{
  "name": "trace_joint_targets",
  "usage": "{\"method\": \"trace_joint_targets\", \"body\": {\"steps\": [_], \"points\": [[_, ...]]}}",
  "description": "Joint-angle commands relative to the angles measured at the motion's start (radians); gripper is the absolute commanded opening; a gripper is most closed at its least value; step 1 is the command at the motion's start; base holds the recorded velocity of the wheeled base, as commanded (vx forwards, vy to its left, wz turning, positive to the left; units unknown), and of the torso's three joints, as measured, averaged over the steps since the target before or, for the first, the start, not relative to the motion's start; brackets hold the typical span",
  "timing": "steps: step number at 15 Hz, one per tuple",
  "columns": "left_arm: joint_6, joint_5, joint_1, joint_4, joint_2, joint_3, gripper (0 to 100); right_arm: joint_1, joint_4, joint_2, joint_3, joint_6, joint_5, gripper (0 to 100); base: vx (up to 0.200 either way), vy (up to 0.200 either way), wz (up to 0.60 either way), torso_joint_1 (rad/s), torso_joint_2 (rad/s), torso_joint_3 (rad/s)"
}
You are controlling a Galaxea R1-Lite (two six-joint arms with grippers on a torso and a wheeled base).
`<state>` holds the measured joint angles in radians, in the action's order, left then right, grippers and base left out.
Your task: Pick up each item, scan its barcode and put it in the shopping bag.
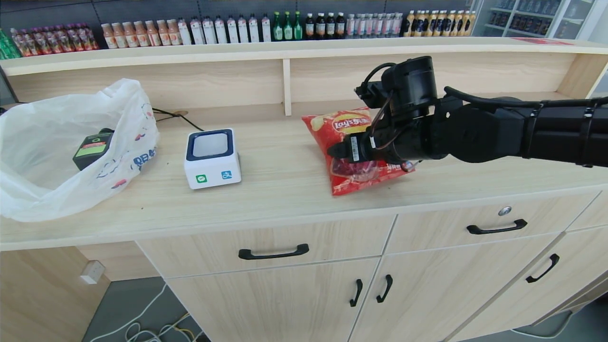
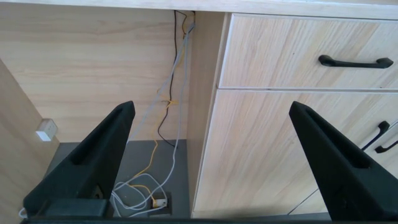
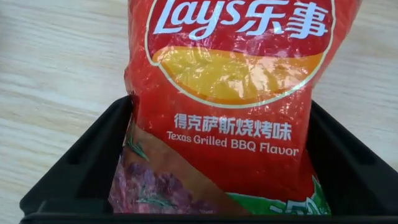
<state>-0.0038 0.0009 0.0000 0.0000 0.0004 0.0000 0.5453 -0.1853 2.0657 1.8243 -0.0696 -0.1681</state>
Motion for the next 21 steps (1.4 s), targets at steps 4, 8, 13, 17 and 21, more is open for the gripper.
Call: {"method": "trace_joint_targets", "body": {"steps": [4,8,13,17,21], "points": [[-0.001,0.001,0.000,0.000,0.000,0.000,100,-0.013,0.000,0.057,0.049,-0.006,0.007,100,0.000,0.000,0.00,0.000,0.00,0.000],[-0.001,0.001,0.000,0.000,0.000,0.000,100,-0.013,0.007,0.091,0.055,-0.041,0.007,100,0.000,0.000,0.00,0.000,0.00,0.000],[-0.001,0.001,0.000,0.000,0.000,0.000,100,-0.013,0.007,0.102,0.061,-0.038,0.007,100,0.000,0.000,0.00,0.000,0.00,0.000],[-0.001,-0.001,0.000,0.000,0.000,0.000,100,-0.013,0.007,0.096,0.073,-0.041,0.016,0,0.000,0.000,0.00,0.000,0.00,0.000],[-0.001,0.001,0.000,0.000,0.000,0.000,100,-0.013,0.007,0.082,0.075,-0.039,0.021,0,0.000,0.000,0.00,0.000,0.00,0.000]]}}
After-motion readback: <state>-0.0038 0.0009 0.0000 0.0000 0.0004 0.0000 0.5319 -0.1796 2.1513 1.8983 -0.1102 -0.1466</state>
